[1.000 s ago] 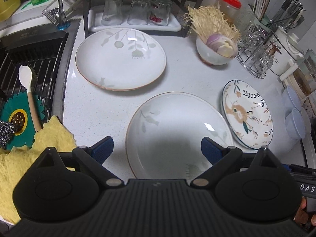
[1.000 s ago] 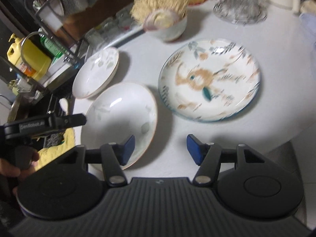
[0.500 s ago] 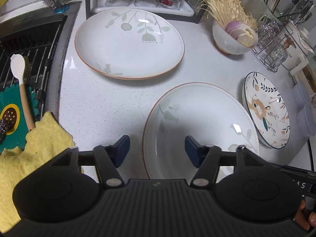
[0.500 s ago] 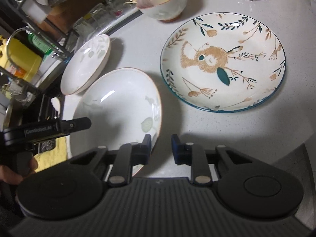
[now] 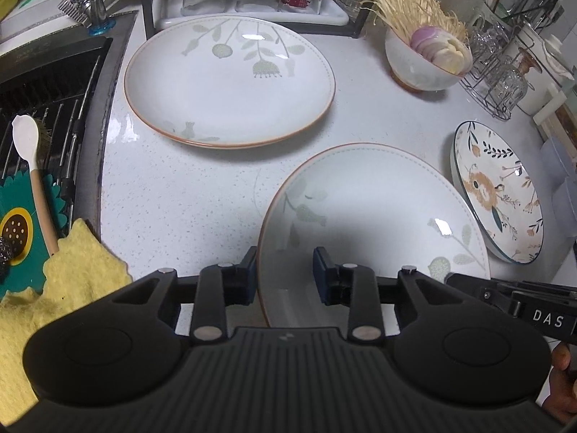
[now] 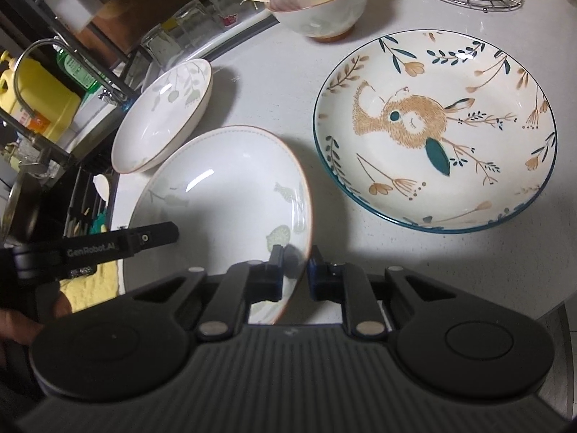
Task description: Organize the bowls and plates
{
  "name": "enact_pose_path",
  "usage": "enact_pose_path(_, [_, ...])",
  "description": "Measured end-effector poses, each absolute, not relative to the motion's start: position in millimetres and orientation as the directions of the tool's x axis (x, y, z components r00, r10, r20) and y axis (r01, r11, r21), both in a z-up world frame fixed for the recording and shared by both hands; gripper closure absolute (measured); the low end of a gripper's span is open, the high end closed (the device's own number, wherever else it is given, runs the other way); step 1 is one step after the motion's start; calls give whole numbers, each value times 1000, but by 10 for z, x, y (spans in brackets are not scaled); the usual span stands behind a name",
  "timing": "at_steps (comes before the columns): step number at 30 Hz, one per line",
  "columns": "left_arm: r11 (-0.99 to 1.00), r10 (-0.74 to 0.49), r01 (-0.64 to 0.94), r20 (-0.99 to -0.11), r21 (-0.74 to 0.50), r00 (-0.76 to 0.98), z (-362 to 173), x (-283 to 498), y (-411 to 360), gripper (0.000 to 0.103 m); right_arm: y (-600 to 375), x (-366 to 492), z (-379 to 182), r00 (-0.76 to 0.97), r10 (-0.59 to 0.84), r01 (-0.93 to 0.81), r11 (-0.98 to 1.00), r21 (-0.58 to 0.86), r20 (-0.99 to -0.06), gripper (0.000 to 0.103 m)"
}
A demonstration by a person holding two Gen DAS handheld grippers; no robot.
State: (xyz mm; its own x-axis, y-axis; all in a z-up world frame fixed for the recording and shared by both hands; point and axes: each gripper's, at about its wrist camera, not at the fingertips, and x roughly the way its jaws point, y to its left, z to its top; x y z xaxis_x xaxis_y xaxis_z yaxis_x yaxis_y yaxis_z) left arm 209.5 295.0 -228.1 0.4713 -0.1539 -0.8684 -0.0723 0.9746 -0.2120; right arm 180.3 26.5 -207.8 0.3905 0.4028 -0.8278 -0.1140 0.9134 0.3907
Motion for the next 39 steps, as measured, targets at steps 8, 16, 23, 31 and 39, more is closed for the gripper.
enact_pose_path(8, [974, -127, -98, -852, -204, 508, -1957, 2027, 2967, 72, 218, 1832, -1912, 387, 466, -153, 883, 444, -795, 87])
enact_pose_path(16, [977, -118, -80, -820, -196, 561, -1568, 2058, 2816, 72, 65, 1933, -1596, 432, 497, -204, 867, 455, -752, 87])
enact_pose_path(23, [971, -122, -85, -774, -221, 622, -1241, 2153, 2576, 73, -211, 2051, -1352, 467, 525, -229, 849, 475, -712, 86])
enact_pose_path(31, [967, -157, -54, -746, -250, 647, -1086, 2309, 2213, 73, -552, 2233, -1159, 525, 502, -246, 862, 442, -687, 87])
enact_pose_path(39, [970, -188, -7, -767, -244, 613, -1170, 2461, 1782, 73, -942, 2283, -1240, 530, 471, -179, 875, 450, -705, 87])
